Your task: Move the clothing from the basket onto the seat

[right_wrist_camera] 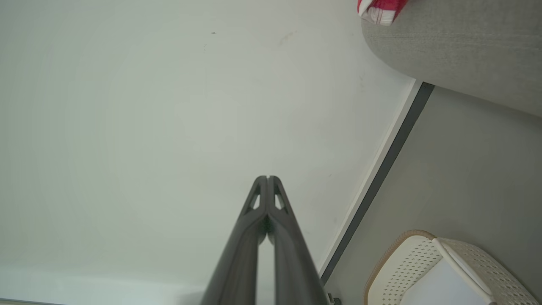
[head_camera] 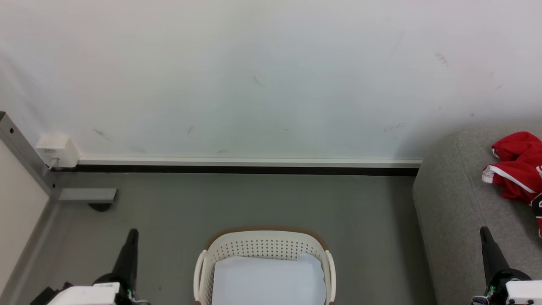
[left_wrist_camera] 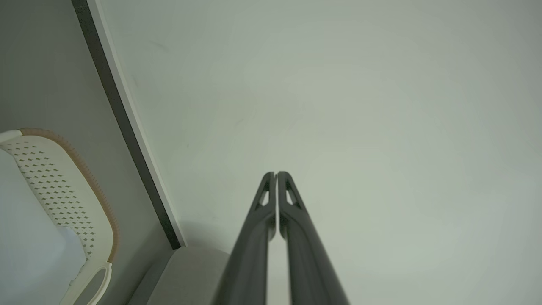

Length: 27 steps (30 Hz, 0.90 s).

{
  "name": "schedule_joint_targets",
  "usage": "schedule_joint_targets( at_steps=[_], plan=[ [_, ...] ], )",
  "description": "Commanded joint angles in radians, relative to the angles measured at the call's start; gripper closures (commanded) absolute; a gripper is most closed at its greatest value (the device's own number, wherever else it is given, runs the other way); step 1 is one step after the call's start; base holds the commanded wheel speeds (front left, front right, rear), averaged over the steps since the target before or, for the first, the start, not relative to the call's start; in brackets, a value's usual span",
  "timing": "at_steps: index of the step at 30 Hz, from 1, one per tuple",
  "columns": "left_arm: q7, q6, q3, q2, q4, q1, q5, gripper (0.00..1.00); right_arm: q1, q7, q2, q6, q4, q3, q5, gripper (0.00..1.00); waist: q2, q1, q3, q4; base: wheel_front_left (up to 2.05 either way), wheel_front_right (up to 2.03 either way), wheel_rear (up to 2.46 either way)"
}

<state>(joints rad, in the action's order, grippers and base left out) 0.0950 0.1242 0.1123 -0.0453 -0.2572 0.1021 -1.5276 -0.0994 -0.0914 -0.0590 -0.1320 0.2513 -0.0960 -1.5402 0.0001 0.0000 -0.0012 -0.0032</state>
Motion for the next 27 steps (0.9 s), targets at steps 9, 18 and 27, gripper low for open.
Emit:
schedule_joint_targets(
  at_steps=[9, 18, 27],
  plan=[
    [0.019, 0.009, 0.003, -0.008, 0.013, 0.01, -0.072, 1.0, -0.014, -0.021, 0.008, 0.002, -0.01, -0.018, -0.064, 1.0, -0.0001, 0.0, 0.003, 0.002, 0.0, 0.0, 0.0],
    [0.023, 0.01, 0.003, -0.008, 0.015, 0.01, -0.091, 1.0, -0.015, -0.025, 0.009, 0.002, -0.01, -0.021, -0.074, 1.0, -0.0001, 0.0, 0.004, 0.003, 0.0, 0.0, 0.0],
    [0.023, 0.01, 0.003, -0.008, 0.015, 0.01, -0.091, 1.0, -0.015, -0.026, 0.009, 0.002, -0.01, -0.021, -0.074, 1.0, -0.0001, 0.0, 0.004, 0.003, 0.0, 0.0, 0.0]
  ],
)
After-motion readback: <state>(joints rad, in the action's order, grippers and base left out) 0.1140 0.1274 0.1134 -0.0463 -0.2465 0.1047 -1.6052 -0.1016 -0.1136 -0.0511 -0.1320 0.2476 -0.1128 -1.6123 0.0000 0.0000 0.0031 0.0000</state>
